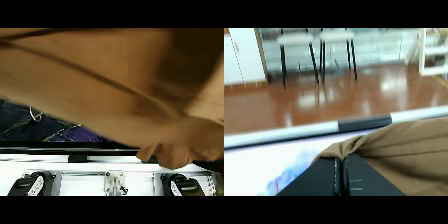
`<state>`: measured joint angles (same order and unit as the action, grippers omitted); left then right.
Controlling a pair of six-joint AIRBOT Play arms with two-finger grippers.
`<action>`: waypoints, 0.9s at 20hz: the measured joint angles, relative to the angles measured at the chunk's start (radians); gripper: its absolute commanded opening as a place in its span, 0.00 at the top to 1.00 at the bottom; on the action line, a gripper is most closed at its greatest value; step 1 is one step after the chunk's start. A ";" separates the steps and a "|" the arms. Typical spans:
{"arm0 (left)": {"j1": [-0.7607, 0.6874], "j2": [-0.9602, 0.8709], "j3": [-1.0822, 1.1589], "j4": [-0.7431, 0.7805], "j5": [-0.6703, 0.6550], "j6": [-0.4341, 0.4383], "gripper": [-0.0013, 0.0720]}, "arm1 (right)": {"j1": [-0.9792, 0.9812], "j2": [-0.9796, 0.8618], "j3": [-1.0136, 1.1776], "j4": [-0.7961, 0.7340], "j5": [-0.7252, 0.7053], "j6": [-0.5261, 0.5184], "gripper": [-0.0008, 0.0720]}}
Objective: Fold the shirts.
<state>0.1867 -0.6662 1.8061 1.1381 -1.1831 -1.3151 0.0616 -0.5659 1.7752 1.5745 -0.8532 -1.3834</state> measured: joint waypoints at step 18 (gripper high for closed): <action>-0.003 -0.390 -0.583 -0.023 0.135 -0.032 0.94 | -0.002 -0.838 -0.077 0.218 -0.119 0.012 0.90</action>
<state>0.1837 -1.0565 1.2236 1.1156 -1.0477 -1.3472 0.0597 -1.4040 1.6978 1.7924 -0.9726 -1.3716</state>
